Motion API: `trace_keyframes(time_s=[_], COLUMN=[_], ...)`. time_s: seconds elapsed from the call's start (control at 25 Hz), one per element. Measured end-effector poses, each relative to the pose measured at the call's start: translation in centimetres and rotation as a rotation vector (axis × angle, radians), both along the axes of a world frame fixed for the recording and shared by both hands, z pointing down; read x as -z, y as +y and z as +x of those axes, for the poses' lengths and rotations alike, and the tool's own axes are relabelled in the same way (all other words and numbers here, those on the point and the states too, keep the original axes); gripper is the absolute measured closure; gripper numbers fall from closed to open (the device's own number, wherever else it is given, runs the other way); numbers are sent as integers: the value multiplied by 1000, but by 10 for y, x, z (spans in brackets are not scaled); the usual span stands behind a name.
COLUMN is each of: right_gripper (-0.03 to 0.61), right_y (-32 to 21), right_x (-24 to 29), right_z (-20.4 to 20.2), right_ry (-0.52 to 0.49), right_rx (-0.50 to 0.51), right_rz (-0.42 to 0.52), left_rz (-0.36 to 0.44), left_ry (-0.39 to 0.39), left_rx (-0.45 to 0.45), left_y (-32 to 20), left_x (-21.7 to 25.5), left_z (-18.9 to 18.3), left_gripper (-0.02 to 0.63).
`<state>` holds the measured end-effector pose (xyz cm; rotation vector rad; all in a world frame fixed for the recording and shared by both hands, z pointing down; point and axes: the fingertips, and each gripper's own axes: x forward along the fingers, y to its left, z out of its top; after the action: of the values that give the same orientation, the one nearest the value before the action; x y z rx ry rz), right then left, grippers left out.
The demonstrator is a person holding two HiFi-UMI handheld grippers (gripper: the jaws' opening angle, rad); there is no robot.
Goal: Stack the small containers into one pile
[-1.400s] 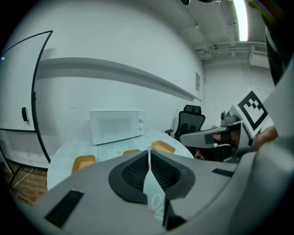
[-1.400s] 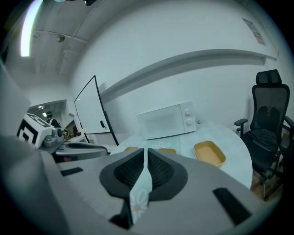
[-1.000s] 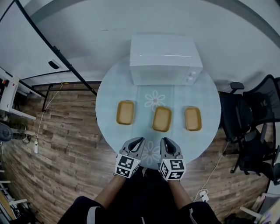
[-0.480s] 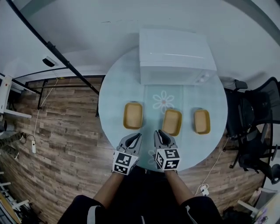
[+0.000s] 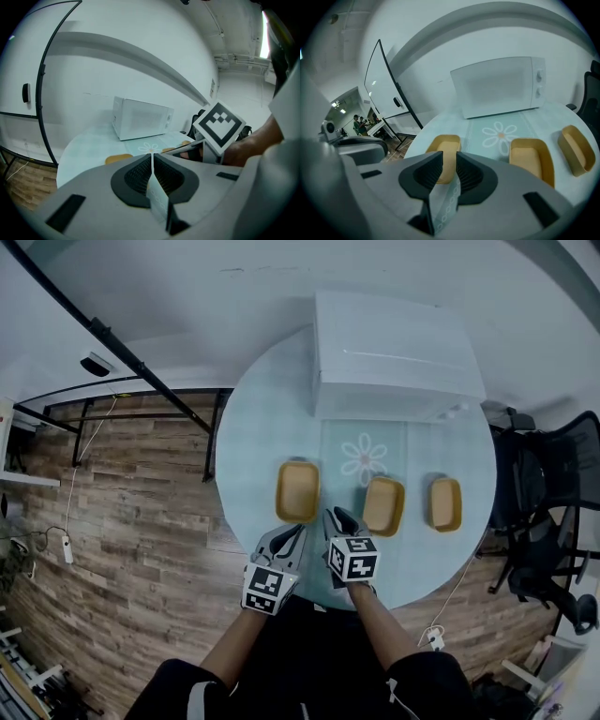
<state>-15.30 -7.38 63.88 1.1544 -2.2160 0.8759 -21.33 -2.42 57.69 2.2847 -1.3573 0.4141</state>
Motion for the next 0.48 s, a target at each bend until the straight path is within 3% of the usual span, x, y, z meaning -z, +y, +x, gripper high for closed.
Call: trace_keyframes(time_s=[0.48], right_gripper=[495], right_y=[-25], right_x=[-69], right_z=[-16], right_ry=[60], right_rx=[-37], right_rz=[-178], left_rz=[-25], left_ry=[8], left_rx=[84], left_y=[-8], left_x=[-6], left_z=[-44], left_gripper=[589])
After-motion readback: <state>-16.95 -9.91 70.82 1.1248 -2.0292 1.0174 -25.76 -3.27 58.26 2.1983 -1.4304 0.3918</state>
